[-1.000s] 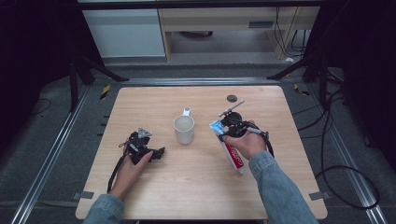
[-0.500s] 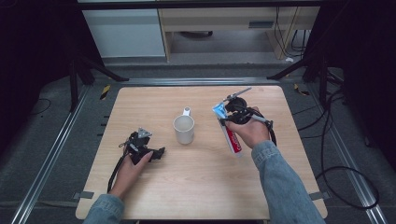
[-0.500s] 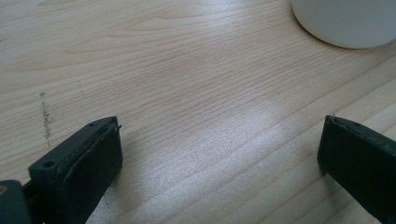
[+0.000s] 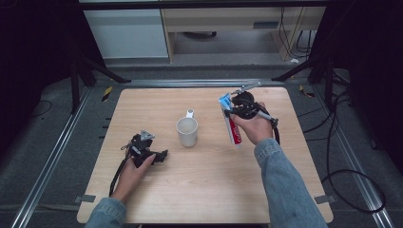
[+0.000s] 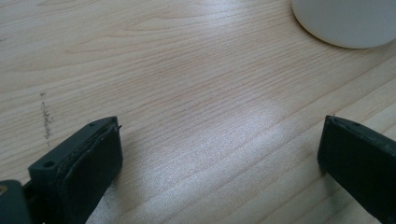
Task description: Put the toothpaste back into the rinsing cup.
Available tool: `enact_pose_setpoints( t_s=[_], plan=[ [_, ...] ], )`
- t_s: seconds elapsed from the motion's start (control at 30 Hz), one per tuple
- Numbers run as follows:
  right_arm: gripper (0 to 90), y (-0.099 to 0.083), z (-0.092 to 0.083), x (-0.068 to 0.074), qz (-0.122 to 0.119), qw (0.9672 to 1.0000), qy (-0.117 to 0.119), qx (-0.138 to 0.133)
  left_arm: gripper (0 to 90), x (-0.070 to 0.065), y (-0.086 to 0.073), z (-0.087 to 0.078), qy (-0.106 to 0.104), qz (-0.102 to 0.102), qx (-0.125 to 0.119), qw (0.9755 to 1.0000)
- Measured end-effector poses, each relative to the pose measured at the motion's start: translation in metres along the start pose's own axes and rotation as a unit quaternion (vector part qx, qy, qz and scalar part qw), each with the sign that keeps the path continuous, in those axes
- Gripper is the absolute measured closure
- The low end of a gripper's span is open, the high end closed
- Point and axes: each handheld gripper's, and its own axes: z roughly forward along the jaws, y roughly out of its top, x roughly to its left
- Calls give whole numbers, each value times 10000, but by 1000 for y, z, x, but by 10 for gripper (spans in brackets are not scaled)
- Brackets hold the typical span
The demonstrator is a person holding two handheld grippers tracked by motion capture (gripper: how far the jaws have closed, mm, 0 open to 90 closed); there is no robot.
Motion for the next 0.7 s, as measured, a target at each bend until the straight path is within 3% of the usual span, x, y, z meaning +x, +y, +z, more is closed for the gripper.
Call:
enact_pose_setpoints(
  t_s=[0.37,0.7],
  plan=[
    [744,4,2,-4,150,9991,-18,-387,0,0,0,0,0,3,2,10000],
    [743,7,6,3,132,9980,-26,-616,0,0,0,0,-1,1,3,10000]
  ],
)
